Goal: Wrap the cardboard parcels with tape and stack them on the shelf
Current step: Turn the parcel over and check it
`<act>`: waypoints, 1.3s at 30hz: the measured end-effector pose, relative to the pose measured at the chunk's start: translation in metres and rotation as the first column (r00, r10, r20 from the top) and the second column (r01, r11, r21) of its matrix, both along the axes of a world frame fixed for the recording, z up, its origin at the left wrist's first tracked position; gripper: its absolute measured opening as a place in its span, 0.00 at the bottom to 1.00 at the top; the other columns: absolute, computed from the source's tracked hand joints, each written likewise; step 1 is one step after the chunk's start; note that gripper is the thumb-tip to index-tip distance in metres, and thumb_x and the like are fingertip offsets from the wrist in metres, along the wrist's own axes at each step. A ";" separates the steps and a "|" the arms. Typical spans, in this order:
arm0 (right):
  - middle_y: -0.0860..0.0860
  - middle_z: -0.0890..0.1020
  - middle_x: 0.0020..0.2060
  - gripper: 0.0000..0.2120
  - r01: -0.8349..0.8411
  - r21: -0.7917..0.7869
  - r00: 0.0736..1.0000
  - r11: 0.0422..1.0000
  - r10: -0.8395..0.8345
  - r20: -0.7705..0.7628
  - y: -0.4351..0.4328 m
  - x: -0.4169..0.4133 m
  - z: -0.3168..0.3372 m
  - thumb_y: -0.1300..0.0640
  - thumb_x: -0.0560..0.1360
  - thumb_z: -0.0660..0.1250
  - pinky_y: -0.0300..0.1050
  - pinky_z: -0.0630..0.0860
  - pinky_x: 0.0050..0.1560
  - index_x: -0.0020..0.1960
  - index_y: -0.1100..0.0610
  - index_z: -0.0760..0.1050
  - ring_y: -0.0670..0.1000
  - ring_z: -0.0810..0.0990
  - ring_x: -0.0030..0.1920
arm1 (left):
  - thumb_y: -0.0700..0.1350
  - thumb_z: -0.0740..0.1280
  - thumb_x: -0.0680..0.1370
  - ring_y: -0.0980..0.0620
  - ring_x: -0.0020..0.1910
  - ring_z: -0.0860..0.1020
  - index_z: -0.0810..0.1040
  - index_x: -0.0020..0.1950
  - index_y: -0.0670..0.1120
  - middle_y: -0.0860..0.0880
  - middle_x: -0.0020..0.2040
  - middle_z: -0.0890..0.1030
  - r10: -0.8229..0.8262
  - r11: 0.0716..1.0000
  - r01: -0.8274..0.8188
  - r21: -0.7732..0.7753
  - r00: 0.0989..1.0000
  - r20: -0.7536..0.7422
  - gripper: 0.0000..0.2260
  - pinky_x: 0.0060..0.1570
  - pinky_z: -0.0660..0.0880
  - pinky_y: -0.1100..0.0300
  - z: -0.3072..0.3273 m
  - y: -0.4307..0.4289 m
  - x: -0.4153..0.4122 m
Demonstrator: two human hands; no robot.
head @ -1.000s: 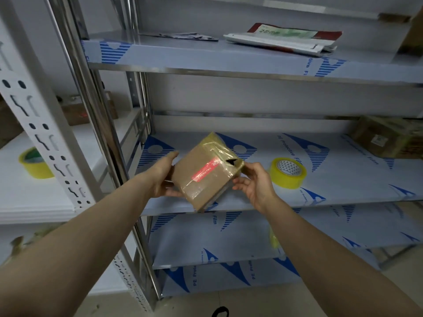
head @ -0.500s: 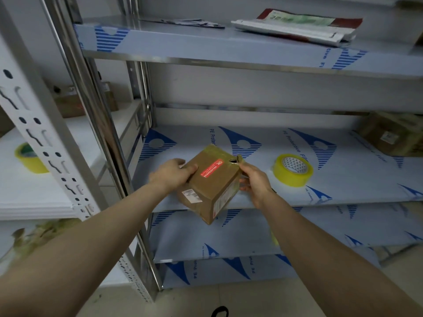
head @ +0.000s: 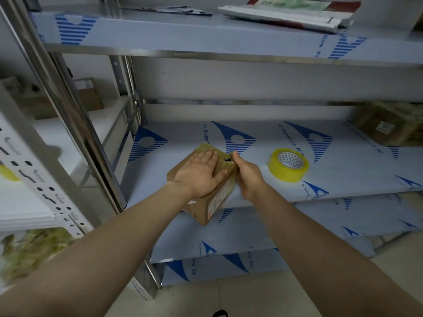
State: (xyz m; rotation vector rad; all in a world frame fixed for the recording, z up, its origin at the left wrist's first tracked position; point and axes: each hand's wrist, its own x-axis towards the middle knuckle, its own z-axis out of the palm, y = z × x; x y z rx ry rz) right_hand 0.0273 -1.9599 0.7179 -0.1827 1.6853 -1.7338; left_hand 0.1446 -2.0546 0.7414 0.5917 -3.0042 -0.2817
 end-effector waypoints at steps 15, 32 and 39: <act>0.56 0.84 0.36 0.10 0.030 0.112 0.975 0.993 -0.005 -0.220 -0.004 -0.010 -0.004 0.54 0.72 0.73 0.46 0.81 0.43 0.36 0.60 0.80 0.53 0.83 0.37 | 0.62 0.48 0.80 0.50 0.77 0.47 0.50 0.78 0.44 0.46 0.79 0.50 -0.004 1.000 0.004 -0.003 1.000 -0.026 0.32 0.71 0.40 0.61 -0.006 0.002 -0.001; 0.59 0.81 0.51 0.21 0.042 0.244 0.914 0.969 0.061 -0.401 -0.006 0.001 -0.004 0.47 0.82 0.52 0.53 0.75 0.58 0.49 0.59 0.77 0.55 0.79 0.50 | 0.59 0.50 0.81 0.47 0.77 0.49 0.57 0.76 0.58 0.42 0.78 0.53 -0.036 0.999 0.037 0.013 0.997 -0.067 0.23 0.73 0.44 0.56 -0.002 0.006 0.002; 0.57 0.80 0.43 0.22 0.032 0.242 0.883 0.970 0.086 -0.462 -0.004 0.001 -0.006 0.46 0.82 0.54 0.51 0.74 0.52 0.46 0.62 0.78 0.54 0.77 0.46 | 0.58 0.52 0.81 0.46 0.77 0.51 0.63 0.75 0.56 0.41 0.77 0.55 -0.030 0.999 0.033 0.039 0.996 -0.082 0.22 0.73 0.46 0.56 0.001 0.006 0.001</act>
